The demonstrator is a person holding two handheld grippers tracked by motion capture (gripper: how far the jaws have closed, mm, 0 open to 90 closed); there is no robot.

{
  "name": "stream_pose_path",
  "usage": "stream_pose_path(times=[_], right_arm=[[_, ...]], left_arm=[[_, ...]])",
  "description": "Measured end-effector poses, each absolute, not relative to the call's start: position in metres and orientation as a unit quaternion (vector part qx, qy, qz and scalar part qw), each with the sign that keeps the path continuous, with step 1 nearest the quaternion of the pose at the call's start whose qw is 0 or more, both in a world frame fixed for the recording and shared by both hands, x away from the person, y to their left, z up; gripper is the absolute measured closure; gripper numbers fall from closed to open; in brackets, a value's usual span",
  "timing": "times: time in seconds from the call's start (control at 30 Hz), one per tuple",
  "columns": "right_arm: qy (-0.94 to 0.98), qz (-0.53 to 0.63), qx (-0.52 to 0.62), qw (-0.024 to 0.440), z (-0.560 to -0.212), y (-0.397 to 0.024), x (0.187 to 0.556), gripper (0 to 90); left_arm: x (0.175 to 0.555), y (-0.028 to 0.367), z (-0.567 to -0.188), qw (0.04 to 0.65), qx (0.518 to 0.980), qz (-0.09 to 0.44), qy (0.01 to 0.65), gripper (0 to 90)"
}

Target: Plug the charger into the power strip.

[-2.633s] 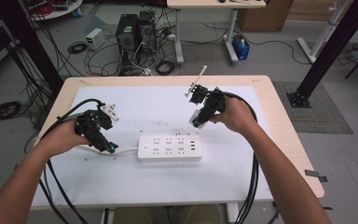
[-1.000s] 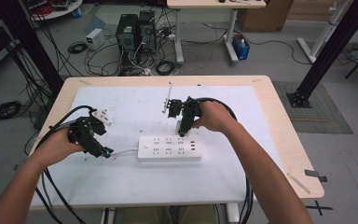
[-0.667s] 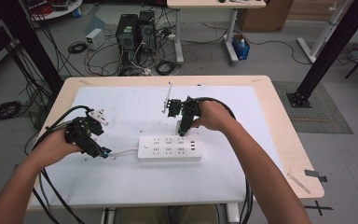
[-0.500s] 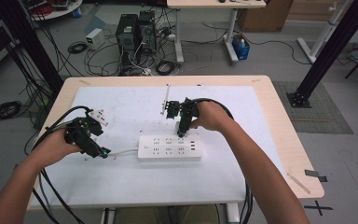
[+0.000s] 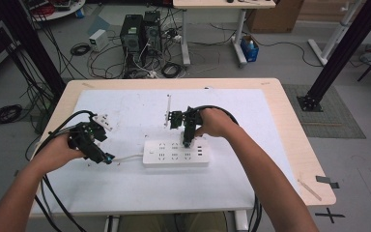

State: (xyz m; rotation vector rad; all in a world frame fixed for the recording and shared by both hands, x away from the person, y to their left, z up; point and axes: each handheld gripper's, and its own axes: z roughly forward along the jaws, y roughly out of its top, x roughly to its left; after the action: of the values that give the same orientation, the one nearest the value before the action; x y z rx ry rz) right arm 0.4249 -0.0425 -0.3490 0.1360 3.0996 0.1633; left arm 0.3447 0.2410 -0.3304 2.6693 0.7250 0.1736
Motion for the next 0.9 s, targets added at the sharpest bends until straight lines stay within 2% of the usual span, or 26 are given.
stream_pose_path(times=[0.9], right_arm=[[0.999, 0.040, 0.010, 0.026, -0.364, -0.039, 0.417, 62.9]], left_arm=[[0.345, 0.242, -0.335, 0.182, 0.947, 0.060, 0.259, 20.3]])
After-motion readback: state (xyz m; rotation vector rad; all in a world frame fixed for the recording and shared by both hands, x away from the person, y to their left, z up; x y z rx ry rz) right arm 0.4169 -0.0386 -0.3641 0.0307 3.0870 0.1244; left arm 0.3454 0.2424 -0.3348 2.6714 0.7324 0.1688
